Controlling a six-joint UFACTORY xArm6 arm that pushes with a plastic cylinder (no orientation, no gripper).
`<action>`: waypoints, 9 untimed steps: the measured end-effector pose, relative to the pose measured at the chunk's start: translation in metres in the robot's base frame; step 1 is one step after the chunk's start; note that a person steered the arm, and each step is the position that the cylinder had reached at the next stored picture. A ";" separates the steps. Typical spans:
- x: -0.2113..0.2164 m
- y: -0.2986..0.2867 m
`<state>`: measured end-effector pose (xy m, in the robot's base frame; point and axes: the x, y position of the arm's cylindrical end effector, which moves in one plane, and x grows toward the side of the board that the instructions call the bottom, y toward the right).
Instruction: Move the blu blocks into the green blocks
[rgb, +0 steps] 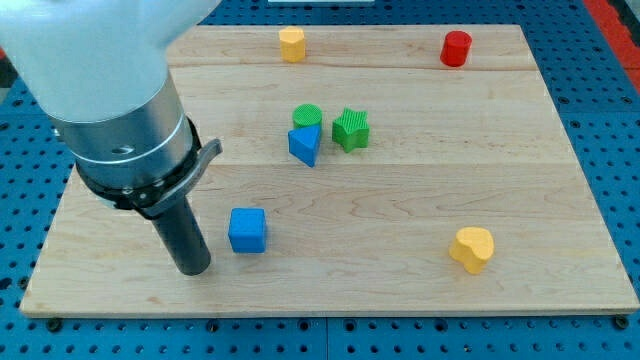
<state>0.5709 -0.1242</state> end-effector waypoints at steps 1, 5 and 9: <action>-0.021 0.003; 0.002 0.104; -0.086 0.175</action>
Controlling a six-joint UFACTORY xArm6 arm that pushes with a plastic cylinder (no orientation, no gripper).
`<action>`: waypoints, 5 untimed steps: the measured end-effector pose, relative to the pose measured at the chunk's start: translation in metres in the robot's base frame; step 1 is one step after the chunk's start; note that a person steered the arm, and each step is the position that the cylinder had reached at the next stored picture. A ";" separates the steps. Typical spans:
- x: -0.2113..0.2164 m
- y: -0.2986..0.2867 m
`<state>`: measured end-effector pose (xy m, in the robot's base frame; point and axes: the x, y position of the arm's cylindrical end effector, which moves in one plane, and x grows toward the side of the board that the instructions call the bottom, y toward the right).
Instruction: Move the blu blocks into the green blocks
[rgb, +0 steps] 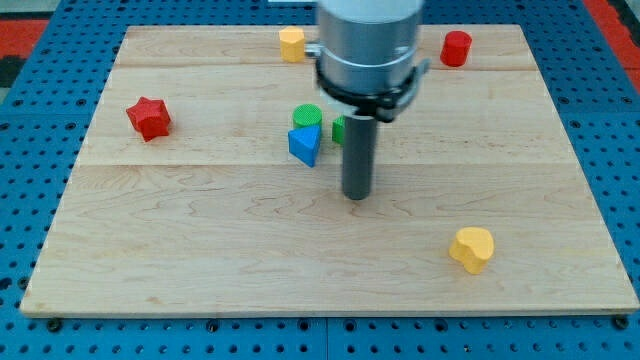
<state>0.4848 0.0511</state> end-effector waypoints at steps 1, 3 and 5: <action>0.000 0.012; -0.013 -0.033; -0.002 -0.010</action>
